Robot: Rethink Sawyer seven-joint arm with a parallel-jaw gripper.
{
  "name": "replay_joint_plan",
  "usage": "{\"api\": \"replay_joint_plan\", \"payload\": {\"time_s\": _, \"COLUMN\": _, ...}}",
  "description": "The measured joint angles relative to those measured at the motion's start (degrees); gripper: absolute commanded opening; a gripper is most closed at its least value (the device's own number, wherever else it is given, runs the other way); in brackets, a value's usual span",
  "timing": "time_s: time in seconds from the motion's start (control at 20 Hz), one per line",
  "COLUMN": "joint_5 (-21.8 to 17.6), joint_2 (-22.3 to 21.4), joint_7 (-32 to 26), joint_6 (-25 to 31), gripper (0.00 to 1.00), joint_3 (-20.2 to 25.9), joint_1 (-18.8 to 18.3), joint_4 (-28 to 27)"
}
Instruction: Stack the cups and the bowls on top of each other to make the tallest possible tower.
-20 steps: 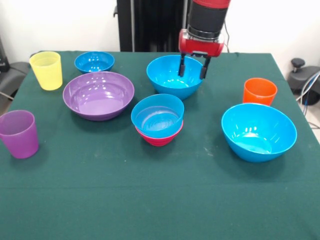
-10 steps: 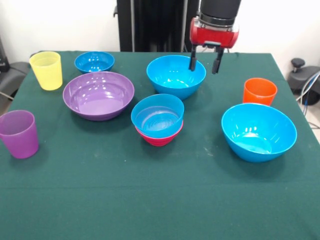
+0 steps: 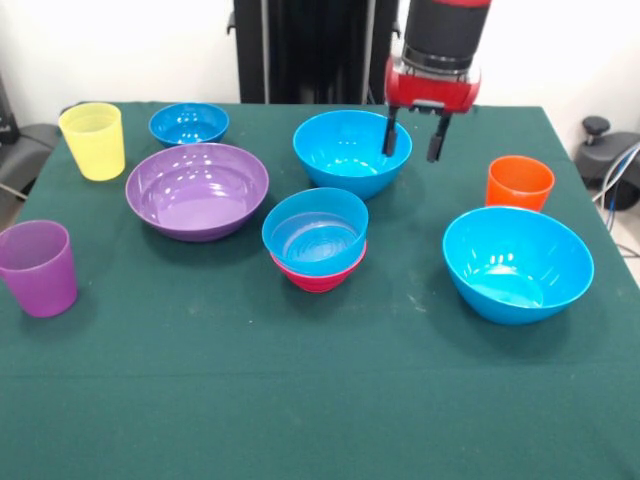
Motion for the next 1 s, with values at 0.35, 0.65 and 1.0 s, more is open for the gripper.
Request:
{"api": "replay_joint_plan", "payload": {"time_s": 0.35, "joint_5": 0.02, "joint_2": 4.98, "joint_7": 0.00, "joint_6": -3.77, "gripper": 1.00, "joint_3": 0.02, "joint_1": -0.50, "joint_4": -1.62}}
{"api": "replay_joint_plan", "payload": {"time_s": 0.65, "joint_5": 0.02, "joint_2": 6.65, "joint_7": 0.00, "joint_6": -5.46, "gripper": 1.00, "joint_3": 0.01, "joint_1": -1.79, "joint_4": -2.20}}
{"api": "replay_joint_plan", "payload": {"time_s": 1.0, "joint_5": 0.02, "joint_2": 6.68, "joint_7": 0.00, "joint_6": -5.44, "gripper": 1.00, "joint_3": -0.02, "joint_1": -2.78, "joint_4": -2.19}}
